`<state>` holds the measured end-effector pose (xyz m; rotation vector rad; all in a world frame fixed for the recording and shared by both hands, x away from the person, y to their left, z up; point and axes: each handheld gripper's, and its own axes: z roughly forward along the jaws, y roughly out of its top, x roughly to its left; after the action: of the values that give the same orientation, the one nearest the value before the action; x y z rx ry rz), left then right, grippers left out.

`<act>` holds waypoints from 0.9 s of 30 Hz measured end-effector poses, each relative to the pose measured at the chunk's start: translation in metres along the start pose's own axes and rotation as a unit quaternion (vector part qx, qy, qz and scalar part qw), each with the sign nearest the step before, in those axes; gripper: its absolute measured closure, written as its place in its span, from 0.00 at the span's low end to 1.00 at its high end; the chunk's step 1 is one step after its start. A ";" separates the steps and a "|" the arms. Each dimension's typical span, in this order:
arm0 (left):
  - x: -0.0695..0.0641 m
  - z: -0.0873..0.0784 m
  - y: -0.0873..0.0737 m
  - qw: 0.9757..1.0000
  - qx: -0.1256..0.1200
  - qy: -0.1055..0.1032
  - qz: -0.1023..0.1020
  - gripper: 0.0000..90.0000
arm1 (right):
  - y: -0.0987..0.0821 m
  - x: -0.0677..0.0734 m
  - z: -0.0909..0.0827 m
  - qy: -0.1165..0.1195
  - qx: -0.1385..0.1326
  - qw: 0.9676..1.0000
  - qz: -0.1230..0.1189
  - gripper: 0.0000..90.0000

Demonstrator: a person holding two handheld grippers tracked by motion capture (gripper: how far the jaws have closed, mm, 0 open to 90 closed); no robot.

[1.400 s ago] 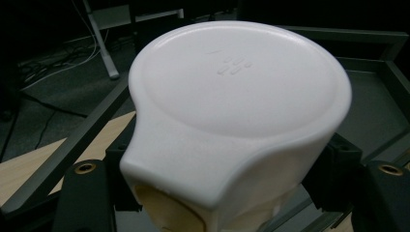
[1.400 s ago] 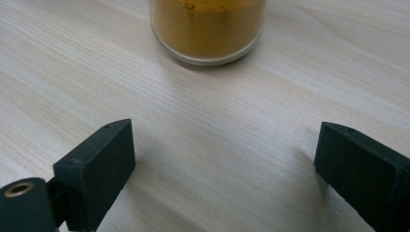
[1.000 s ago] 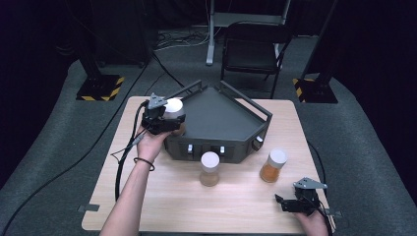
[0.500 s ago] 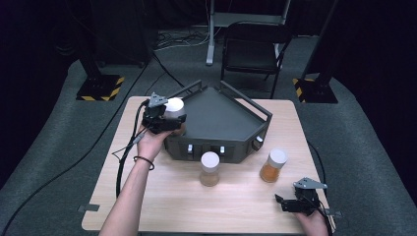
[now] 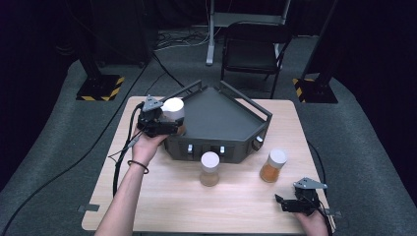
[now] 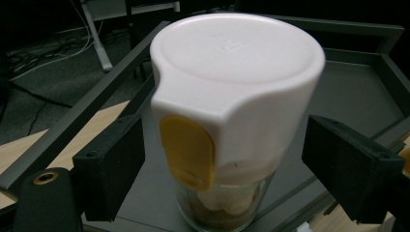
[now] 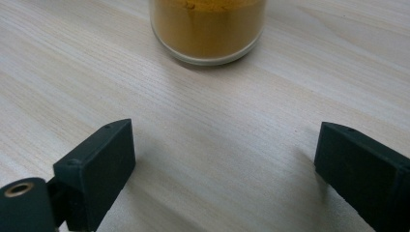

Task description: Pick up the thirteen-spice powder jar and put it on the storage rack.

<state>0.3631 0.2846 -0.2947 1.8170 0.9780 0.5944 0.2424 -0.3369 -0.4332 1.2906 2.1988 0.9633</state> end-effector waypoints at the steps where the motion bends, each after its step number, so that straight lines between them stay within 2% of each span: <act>1: 0.001 -0.001 -0.002 1.000 0.000 -0.002 0.002 0.16 | 0.000 0.000 0.000 0.000 0.000 1.000 0.000 0.07; 8: 0.003 -0.011 -0.020 1.000 0.003 0.003 0.007 0.16 | 0.000 0.000 0.000 0.000 0.000 1.000 0.000 0.07; 23: 0.009 -0.034 -0.064 1.000 -0.007 -0.001 -0.004 0.16 | 0.000 0.000 0.000 0.000 0.000 1.000 0.000 0.07; 27: 0.006 -0.036 -0.076 1.000 -0.006 0.008 0.000 0.12 | 0.000 0.000 0.000 0.000 0.000 1.000 0.000 0.07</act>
<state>0.3119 0.3247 -0.3478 1.8054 0.9830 0.6149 0.2424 -0.3369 -0.4331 1.2905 2.1989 0.9631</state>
